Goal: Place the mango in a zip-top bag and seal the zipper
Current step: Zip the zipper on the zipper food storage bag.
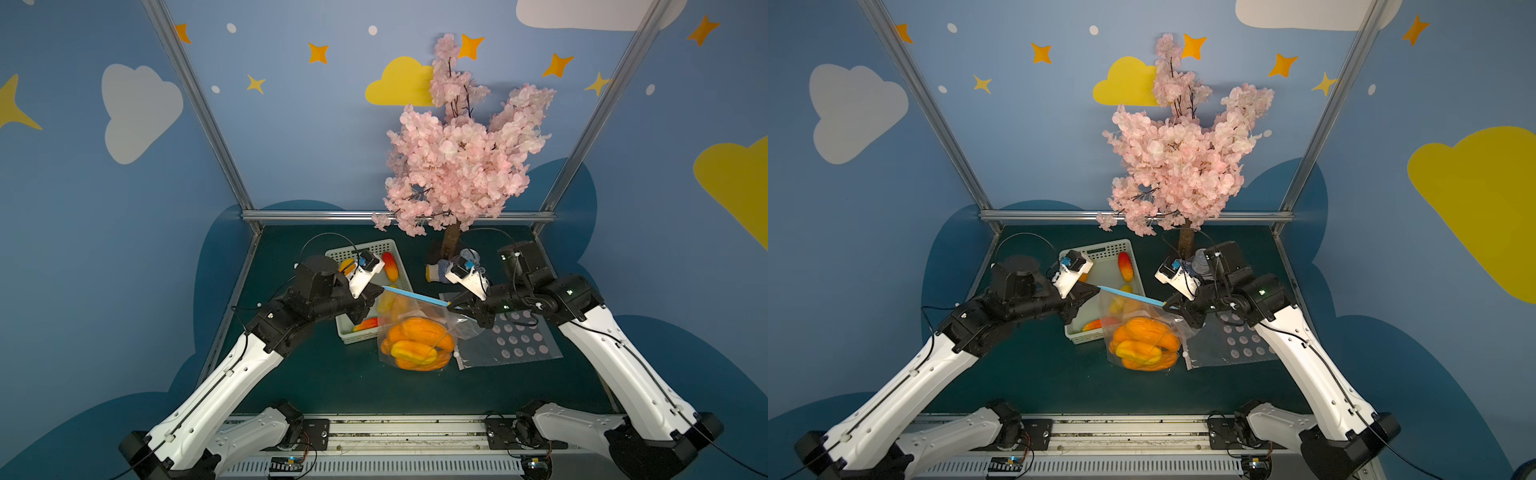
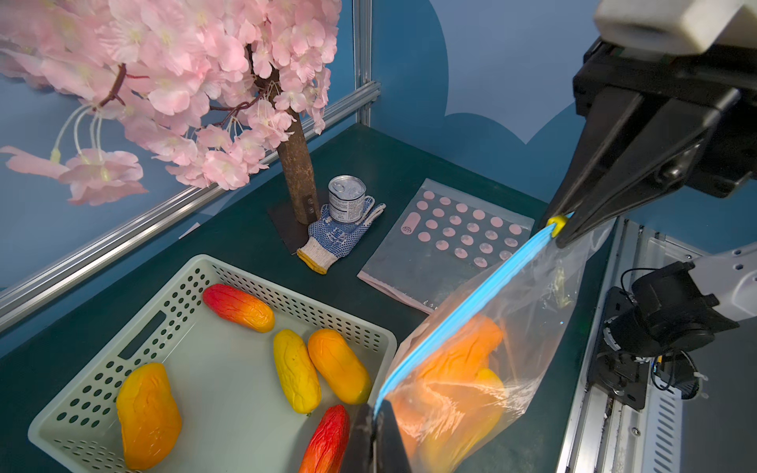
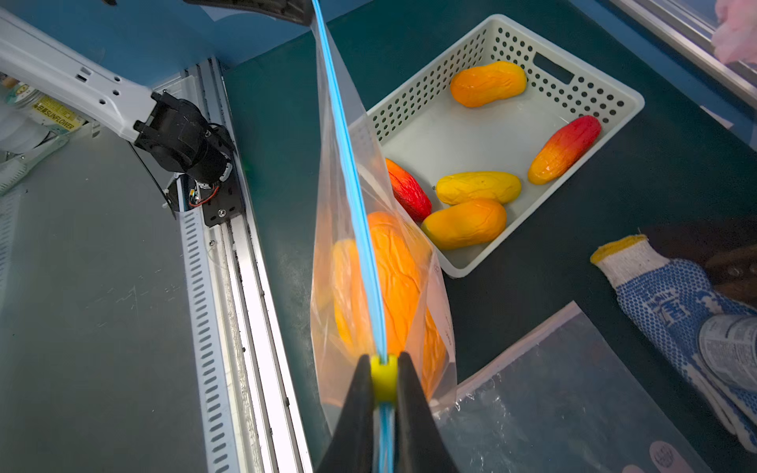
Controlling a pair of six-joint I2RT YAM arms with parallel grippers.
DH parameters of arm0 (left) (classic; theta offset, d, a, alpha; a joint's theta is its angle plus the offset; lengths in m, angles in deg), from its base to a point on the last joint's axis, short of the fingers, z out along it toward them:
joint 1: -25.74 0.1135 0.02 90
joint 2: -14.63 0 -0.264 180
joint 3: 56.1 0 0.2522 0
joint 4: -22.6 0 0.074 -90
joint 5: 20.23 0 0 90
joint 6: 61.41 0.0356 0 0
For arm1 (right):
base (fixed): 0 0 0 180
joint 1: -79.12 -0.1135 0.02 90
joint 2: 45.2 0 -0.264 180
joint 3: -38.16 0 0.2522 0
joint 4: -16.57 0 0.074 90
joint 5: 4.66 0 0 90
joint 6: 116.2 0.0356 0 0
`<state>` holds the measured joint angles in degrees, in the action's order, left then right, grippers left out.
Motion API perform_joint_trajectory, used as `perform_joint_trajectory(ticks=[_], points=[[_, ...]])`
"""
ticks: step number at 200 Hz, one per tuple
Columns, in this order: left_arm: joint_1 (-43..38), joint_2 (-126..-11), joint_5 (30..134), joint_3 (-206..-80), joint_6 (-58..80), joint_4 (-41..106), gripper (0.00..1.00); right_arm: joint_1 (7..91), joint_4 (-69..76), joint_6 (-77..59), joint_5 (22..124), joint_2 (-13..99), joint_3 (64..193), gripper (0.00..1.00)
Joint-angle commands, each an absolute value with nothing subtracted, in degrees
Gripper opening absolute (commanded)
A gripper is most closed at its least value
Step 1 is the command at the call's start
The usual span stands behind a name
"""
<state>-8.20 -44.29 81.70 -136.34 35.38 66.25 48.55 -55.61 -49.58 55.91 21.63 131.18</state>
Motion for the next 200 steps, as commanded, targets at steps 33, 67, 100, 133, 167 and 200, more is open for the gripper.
perform_joint_trajectory(ticks=[33,67,100,133,167,200], points=[[-7.41,-44.34,76.49,-136.26,34.52,65.10,0.03,50.79,-64.82,-47.13,60.29,18.91,129.47,0.00],[-7.50,-45.00,75.89,-136.79,34.63,65.37,0.03,52.50,-66.01,-47.35,60.46,17.49,128.50,0.00],[-7.48,-45.40,75.03,-136.92,34.48,65.62,0.03,53.67,-66.58,-46.94,60.44,17.04,128.56,0.00],[-7.48,-45.66,74.28,-137.17,34.45,65.93,0.03,54.71,-67.15,-46.62,60.32,15.72,128.08,0.00],[-7.42,-45.91,73.19,-137.21,34.02,66.16,0.03,55.60,-67.59,-46.42,60.64,14.50,127.03,0.00],[-7.47,-45.98,72.48,-137.22,33.87,66.56,0.03,55.92,-67.77,-46.24,60.47,13.95,126.61,0.00]])
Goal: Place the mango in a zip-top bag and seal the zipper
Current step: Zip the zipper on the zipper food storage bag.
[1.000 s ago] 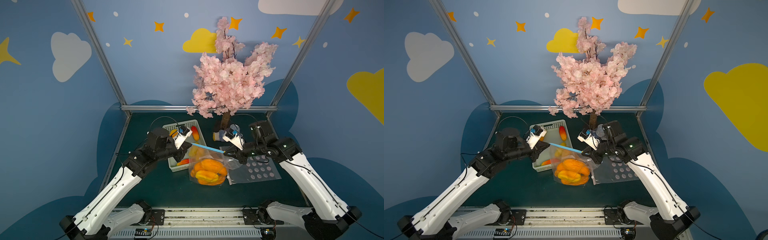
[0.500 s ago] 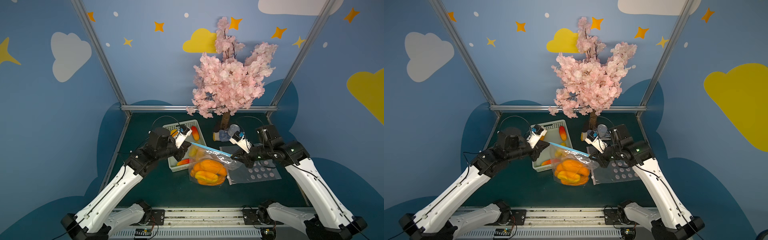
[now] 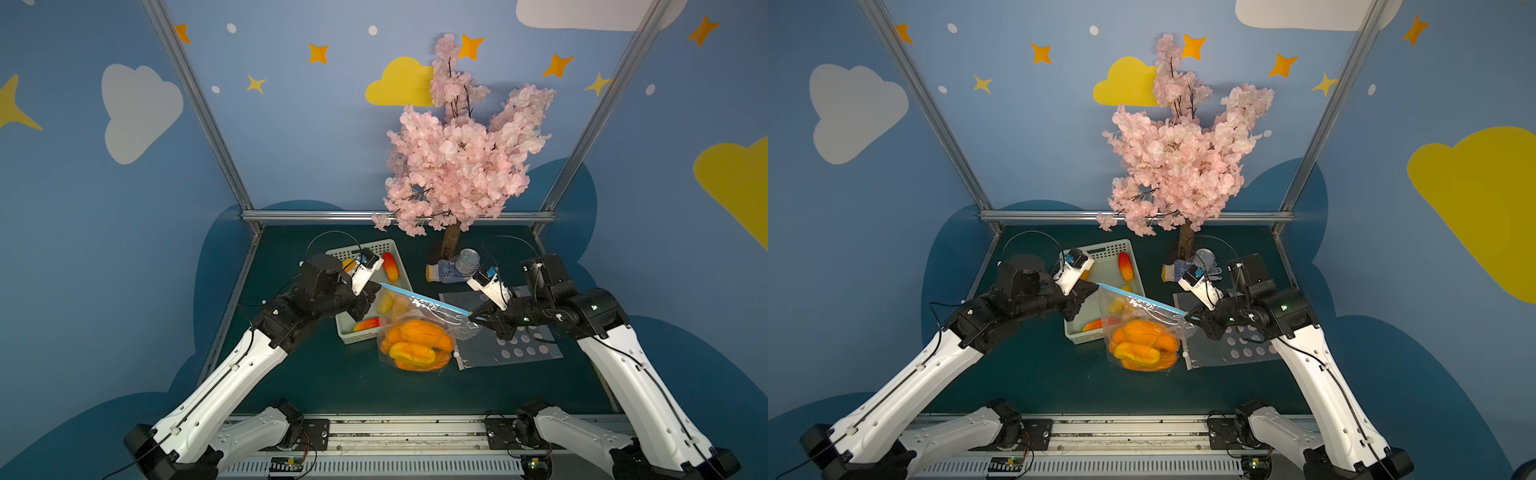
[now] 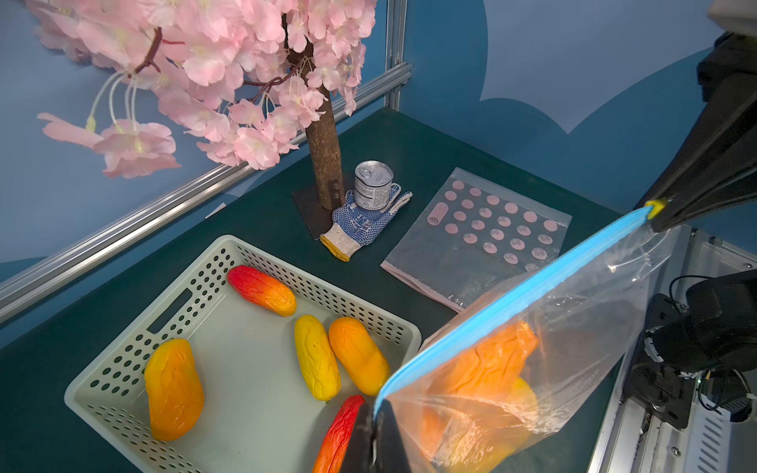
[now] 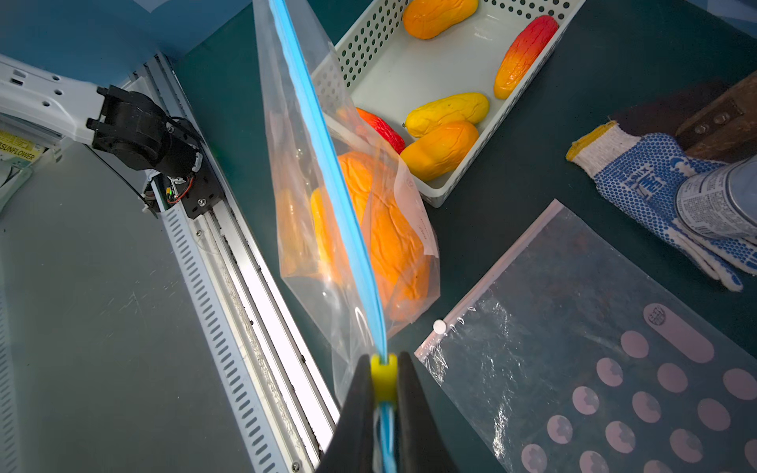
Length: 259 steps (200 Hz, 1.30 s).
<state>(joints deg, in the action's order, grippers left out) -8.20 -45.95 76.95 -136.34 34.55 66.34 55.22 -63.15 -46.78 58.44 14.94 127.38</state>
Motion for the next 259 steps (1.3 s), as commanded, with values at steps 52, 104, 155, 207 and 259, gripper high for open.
perform_joint_trajectory(ticks=[52,104,155,207,259], points=[[-7.48,-46.63,71.53,-137.36,32.96,66.95,0.03,56.27,-68.04,-46.59,61.60,13.49,126.49,0.00],[-7.71,-47.46,73.99,-139.56,25.51,67.29,0.29,56.13,-65.61,-47.01,59.50,16.51,130.73,0.00],[-7.94,-52.10,72.16,-153.35,-8.58,78.02,0.75,54.37,-61.97,-44.28,61.67,22.88,140.11,0.00],[-12.57,-56.33,78.69,-165.56,-44.53,90.32,0.69,52.56,-62.35,-45.54,63.21,25.82,143.92,0.00],[-18.68,-57.75,84.82,-160.91,-72.30,91.33,0.71,48.13,-59.56,-45.41,66.80,25.29,141.73,0.00]])
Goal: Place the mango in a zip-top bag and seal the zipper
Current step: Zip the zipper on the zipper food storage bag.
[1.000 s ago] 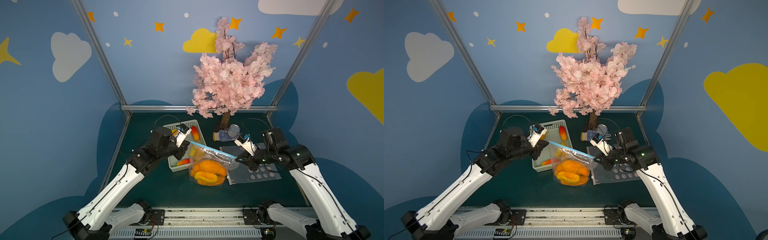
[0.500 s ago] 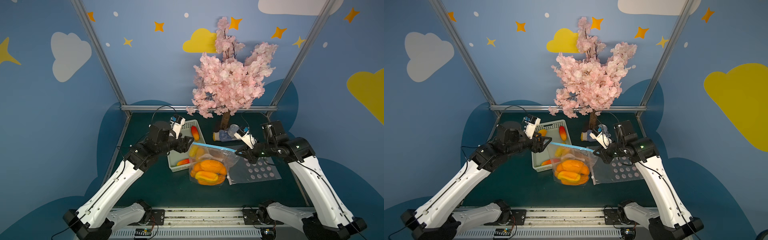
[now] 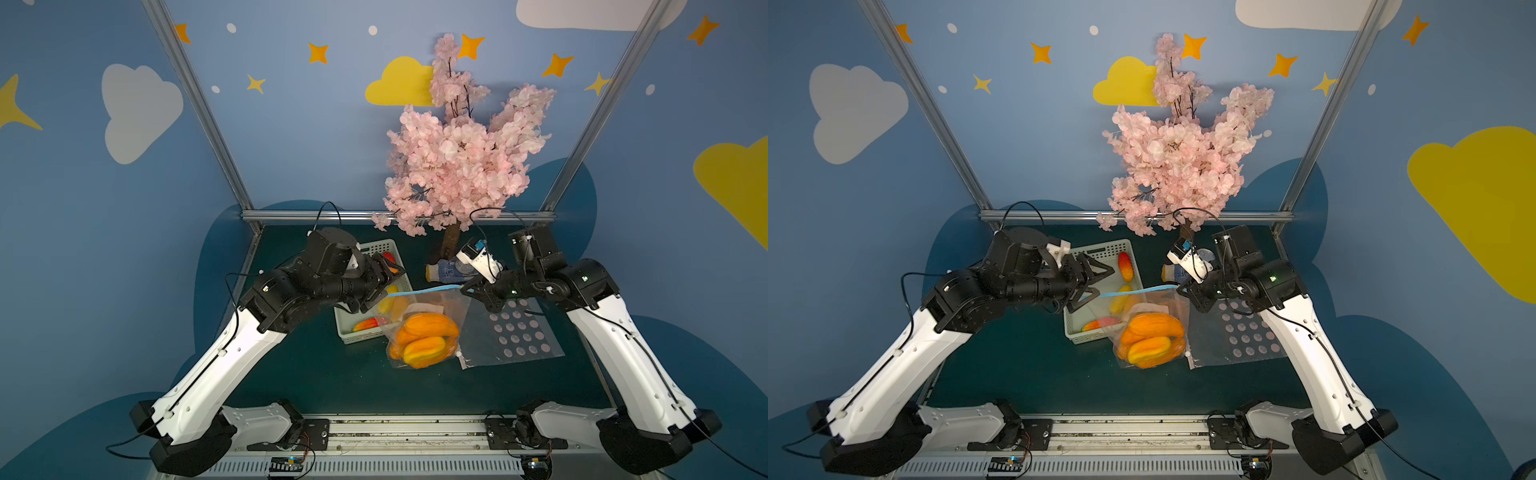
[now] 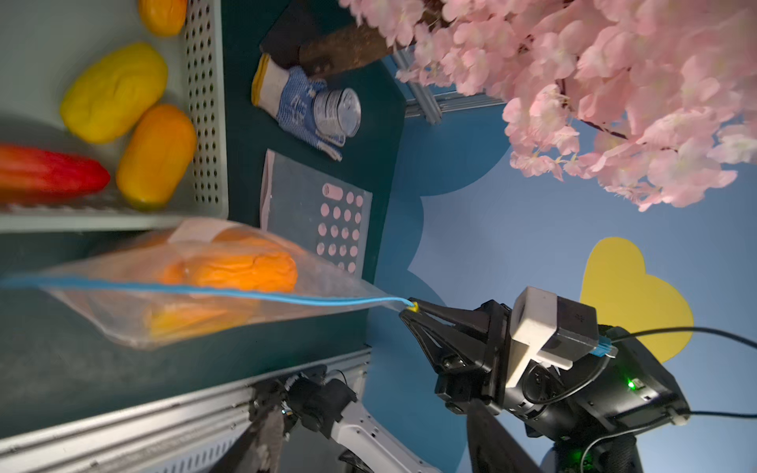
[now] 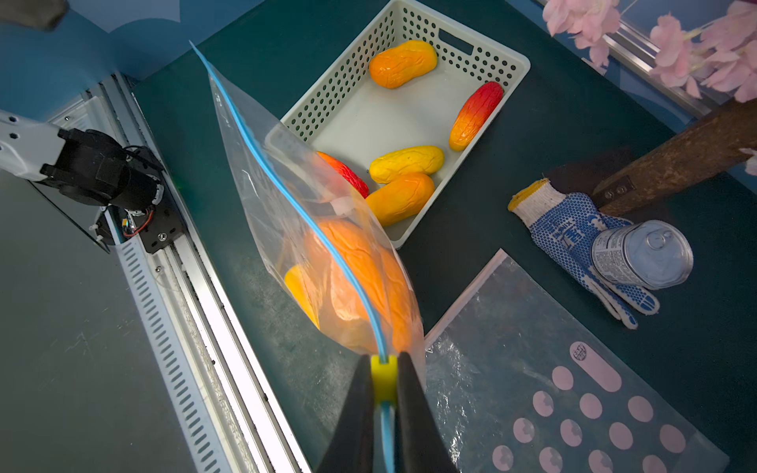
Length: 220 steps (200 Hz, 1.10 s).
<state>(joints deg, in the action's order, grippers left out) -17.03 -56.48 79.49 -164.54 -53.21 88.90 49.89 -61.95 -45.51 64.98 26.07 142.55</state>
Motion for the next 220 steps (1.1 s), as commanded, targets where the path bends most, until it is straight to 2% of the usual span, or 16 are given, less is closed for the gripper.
perform_joint_trajectory(ticks=[1,25,53,75,89,118,140,153,172,188,194,211,220], points=[[-18.71,-57.77,84.81,-160.65,-72.83,91.05,0.71,48.11,-59.45,-45.39,66.80,25.25,141.65,0.00],[-22.39,-59.47,77.86,-155.07,-85.73,81.43,0.72,46.50,-57.69,-44.85,66.94,24.13,140.29,0.00],[-25.29,-64.55,69.25,-158.60,-94.41,80.55,0.78,45.63,-57.78,-45.08,66.92,22.51,139.23,0.00],[-25.48,-65.28,61.82,-159.39,-96.32,79.88,0.80,45.41,-57.41,-44.88,66.64,20.83,137.84,0.00],[-25.26,-65.91,62.36,-159.76,-96.84,81.52,0.80,45.31,-57.02,-44.53,66.72,20.09,137.56,0.00],[-25.52,-66.54,65.55,-159.44,-98.13,84.97,0.68,45.07,-56.83,-44.41,66.10,19.89,138.53,0.00],[-25.58,-65.62,62.53,-158.82,-98.26,84.27,0.47,44.71,-56.01,-44.23,65.05,19.86,139.32,0.00],[-25.27,-65.37,62.06,-159.44,-97.77,84.80,0.39,44.44,-55.57,-44.13,64.99,19.86,139.70,0.00],[-24.93,-65.39,62.92,-160.12,-96.99,86.37,0.42,44.29,-55.20,-44.20,64.55,20.04,140.38,0.00],[-24.66,-65.44,64.45,-159.21,-97.01,86.54,0.55,44.01,-55.16,-44.22,63.92,19.96,140.86,0.00],[-24.54,-65.52,65.16,-158.44,-97.09,85.81,0.57,43.89,-54.92,-44.18,63.76,19.87,140.80,0.00],[-24.09,-66.45,67.01,-156.79,-96.92,83.86,0.55,43.49,-54.76,-44.18,63.45,19.58,140.88,0.00],[-23.61,-67.11,67.99,-156.34,-96.90,83.17,0.46,43.31,-54.74,-44.13,63.63,19.48,141.03,0.00]])
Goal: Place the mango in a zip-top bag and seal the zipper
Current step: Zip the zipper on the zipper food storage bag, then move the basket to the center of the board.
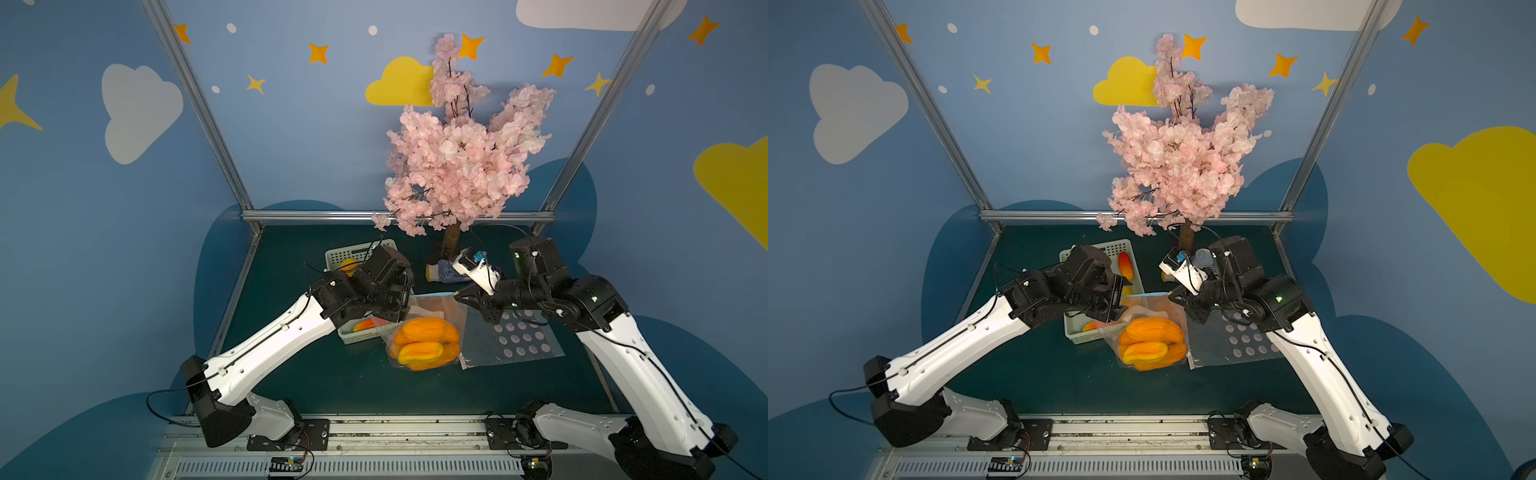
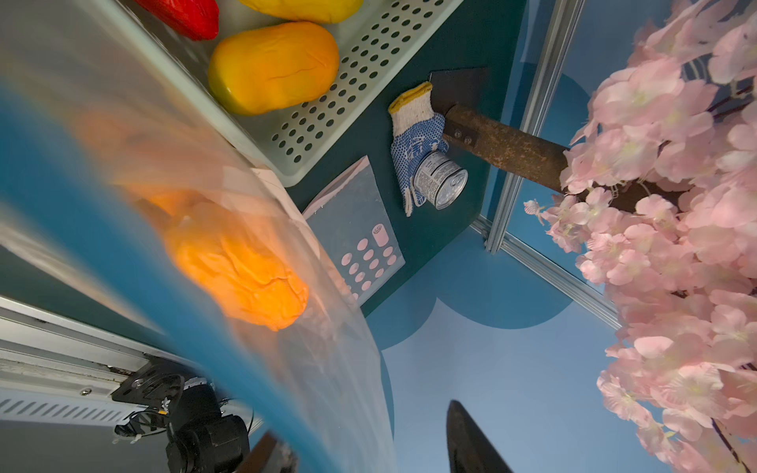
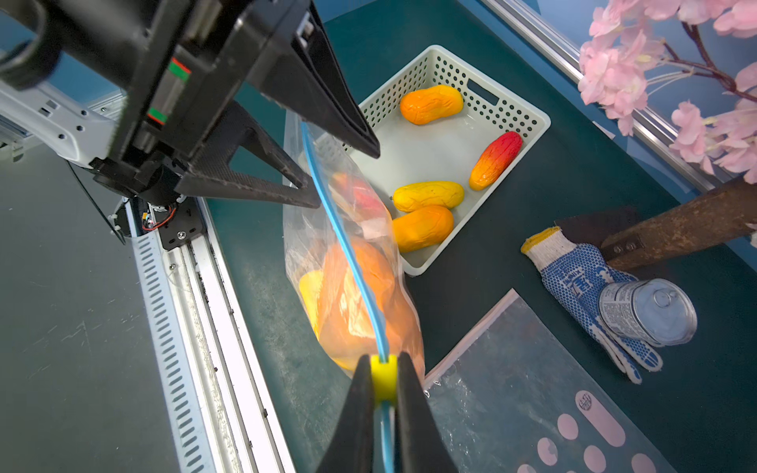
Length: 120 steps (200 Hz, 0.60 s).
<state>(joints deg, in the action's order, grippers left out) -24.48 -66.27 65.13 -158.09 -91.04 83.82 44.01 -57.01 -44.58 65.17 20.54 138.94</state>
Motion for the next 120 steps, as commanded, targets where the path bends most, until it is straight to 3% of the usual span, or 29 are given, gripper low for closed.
perform_joint_trajectory(ticks=[1,15,25,60,75,83,96,120], points=[[-23.59,-67.15,68.09,-156.26,-96.86,83.06,0.44,43.29,-54.75,-44.18,63.63,19.49,141.04,0.00],[-23.48,-67.29,67.04,-155.64,-95.80,80.97,0.17,43.16,-54.58,-44.20,63.65,19.32,141.24,0.00],[-23.36,-66.93,65.03,-156.44,-93.76,80.38,0.04,43.08,-54.64,-44.14,63.80,19.47,141.63,0.00],[-23.29,-65.03,57.64,-167.14,-83.07,83.48,0.03,43.10,-52.32,-42.44,66.01,20.09,144.93,0.00],[-23.47,-65.04,55.42,-172.73,-79.20,85.99,0.03,43.08,-49.42,-40.30,68.09,20.50,147.38,0.44],[-23.41,-64.81,54.38,-174.69,-77.38,86.01,0.03,43.10,-47.67,-39.54,68.68,20.67,148.76,0.59],[-23.36,-64.55,51.19,-177.77,-73.66,84.87,0.03,43.25,-45.32,-38.18,69.94,21.33,151.39,0.69],[-22.92,-65.86,42.73,-185.71,-66.07,87.71,0.03,43.61,-42.87,-36.30,71.18,24.10,156.92,0.72]])
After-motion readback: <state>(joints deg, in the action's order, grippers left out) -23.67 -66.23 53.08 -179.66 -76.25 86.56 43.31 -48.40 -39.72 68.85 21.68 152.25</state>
